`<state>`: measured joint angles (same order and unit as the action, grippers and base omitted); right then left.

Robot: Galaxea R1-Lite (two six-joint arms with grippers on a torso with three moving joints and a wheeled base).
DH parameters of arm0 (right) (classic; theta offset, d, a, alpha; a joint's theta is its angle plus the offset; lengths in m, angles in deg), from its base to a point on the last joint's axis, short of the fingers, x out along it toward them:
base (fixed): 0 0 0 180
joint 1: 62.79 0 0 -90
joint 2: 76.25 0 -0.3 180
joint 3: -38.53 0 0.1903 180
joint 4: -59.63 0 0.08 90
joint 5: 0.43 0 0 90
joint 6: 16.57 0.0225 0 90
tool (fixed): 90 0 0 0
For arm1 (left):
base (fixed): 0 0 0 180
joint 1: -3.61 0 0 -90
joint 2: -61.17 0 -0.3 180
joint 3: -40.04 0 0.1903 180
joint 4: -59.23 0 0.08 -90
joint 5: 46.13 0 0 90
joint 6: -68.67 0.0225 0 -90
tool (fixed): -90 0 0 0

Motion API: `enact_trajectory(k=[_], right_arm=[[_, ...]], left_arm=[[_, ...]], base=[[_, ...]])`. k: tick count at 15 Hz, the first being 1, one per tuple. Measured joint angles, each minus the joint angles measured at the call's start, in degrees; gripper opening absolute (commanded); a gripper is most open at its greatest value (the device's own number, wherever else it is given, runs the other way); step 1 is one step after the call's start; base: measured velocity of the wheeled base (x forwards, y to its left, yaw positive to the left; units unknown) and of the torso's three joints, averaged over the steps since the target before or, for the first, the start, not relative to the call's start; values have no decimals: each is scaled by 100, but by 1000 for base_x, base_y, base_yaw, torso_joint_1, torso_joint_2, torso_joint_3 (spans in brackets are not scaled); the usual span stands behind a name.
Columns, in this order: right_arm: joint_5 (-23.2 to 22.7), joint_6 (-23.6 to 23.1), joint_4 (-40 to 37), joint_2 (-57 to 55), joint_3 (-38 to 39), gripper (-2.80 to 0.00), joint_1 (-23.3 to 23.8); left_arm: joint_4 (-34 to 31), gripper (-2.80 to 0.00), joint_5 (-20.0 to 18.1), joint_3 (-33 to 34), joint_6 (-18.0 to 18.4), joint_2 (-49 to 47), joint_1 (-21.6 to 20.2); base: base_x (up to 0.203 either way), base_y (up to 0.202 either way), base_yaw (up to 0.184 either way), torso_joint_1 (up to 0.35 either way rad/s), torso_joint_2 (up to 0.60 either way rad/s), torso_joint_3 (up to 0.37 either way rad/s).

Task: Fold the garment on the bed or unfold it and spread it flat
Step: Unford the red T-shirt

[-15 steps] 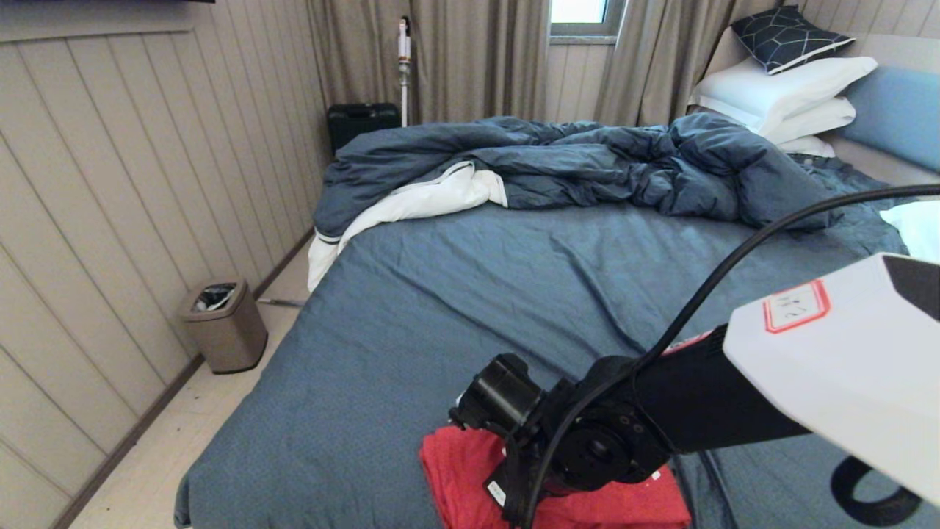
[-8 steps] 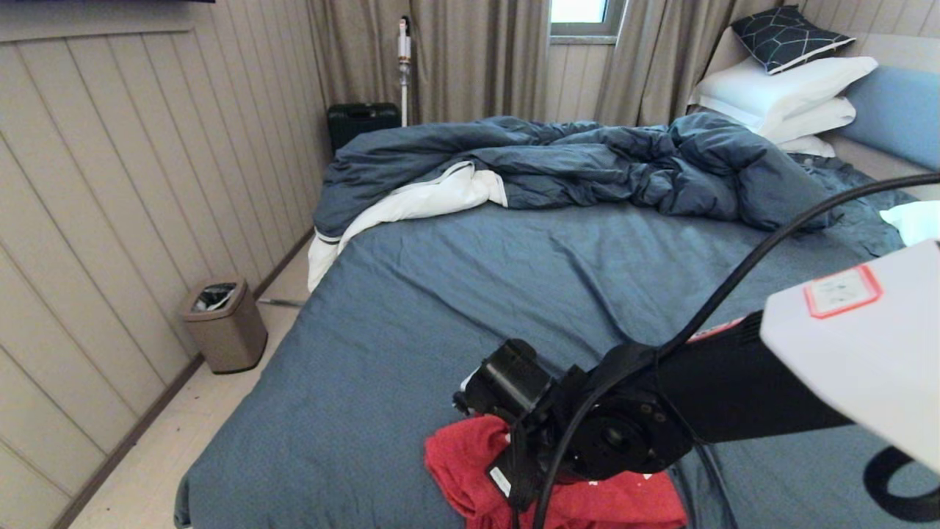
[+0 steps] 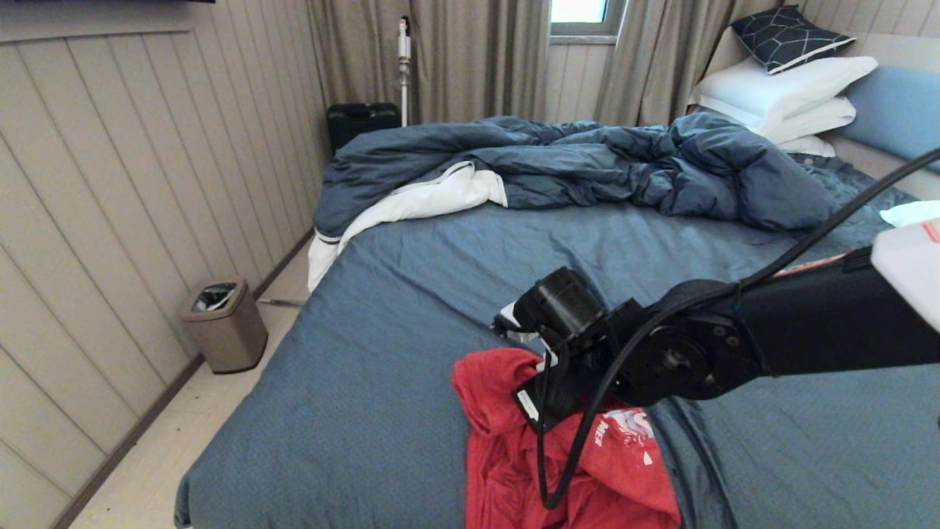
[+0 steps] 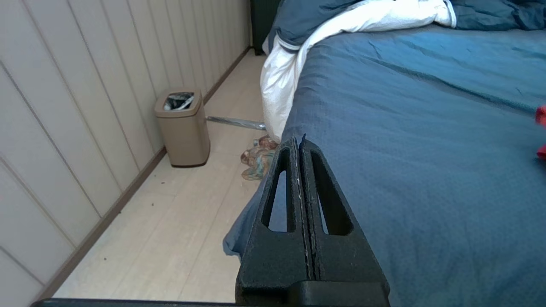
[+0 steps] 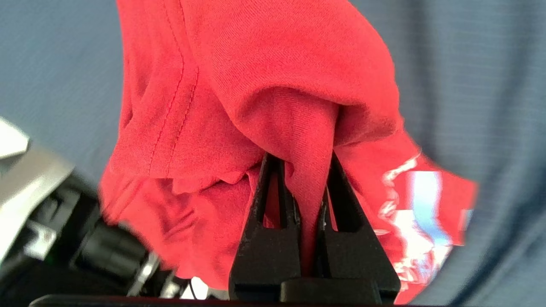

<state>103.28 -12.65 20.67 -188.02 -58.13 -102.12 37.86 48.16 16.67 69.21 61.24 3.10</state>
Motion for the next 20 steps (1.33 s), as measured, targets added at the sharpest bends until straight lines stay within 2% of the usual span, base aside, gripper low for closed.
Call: enact_trajectory(k=[4,9,14,17,18,20], right_arm=[[1,29,9,247,14,-280,693],[-78,-31,40,517,194,-280,1841],[-234,-59,44,97,-437,-280,2682],[-365,-59,29,-208,-847,-280,2998],[-377,-62,24,-298,-946,0,3051],[-384,-53,30,-481,-1060,0,3144]], left_arm=[[0,-280,-3,0,-1,0,2],[-1,-280,-2,0,-2,0,-4],[-2,-280,-2,0,-1,0,0],[-25,-280,-2,0,9,0,0],[-32,-280,-5,0,12,0,0],[-38,-280,-2,0,15,0,0]], base=[[0,0,0,0,0,0],[0,0,0,0,0,0],[0,0,0,0,0,0],[0,0,0,0,0,0],[0,0,0,0,0,0],[0,0,0,0,0,0]])
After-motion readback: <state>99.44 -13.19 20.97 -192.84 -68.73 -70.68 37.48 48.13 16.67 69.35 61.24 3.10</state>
